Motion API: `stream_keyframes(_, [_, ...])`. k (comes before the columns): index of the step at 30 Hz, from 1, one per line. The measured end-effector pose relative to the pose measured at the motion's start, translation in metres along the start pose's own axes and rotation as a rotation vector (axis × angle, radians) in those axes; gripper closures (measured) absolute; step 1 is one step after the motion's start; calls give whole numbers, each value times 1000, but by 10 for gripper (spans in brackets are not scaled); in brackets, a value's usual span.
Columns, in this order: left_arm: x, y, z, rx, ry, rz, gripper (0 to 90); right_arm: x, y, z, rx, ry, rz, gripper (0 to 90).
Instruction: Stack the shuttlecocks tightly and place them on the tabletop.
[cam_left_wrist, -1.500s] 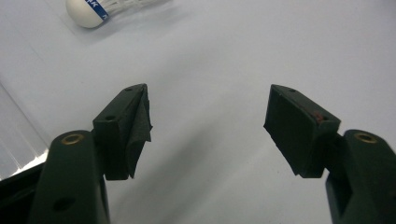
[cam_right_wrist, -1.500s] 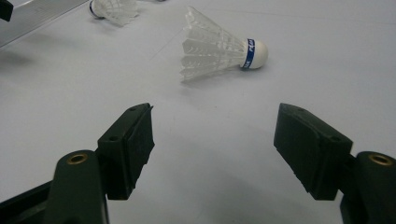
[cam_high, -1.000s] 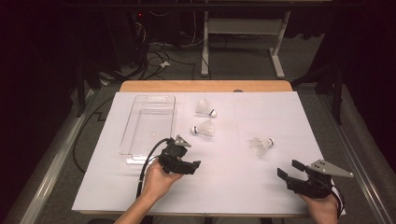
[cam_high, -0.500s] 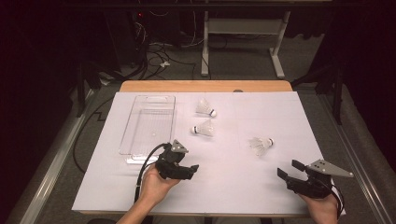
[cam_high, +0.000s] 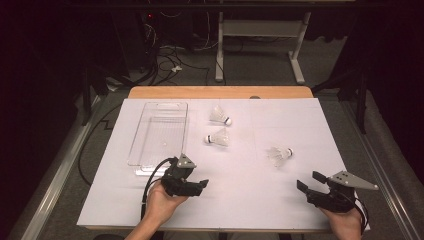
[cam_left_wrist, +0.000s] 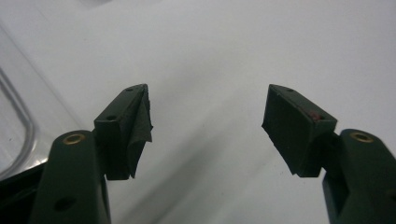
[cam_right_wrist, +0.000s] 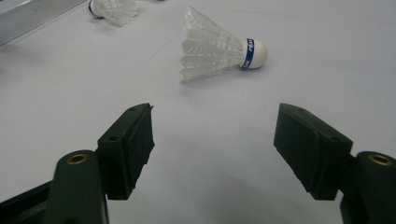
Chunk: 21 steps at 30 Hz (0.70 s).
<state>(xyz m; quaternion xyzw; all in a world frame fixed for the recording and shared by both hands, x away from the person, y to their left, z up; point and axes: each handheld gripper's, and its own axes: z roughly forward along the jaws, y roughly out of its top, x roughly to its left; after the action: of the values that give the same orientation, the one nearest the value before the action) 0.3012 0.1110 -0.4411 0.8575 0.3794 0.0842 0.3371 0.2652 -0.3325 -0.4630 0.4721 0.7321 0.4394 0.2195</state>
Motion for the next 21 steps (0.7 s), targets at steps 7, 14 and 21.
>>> stream_keyframes(7, [3,-8,-6,-9,4,-11,335,0,0,0,0,0,-1,289])
stream_keyframes(14, [6,-15,-8,-14,8,-21,334,0,0,0,0,-1,-1,289])
stream_keyframes(21, [9,-22,-13,-30,16,-32,335,0,0,0,0,-1,-2,289])
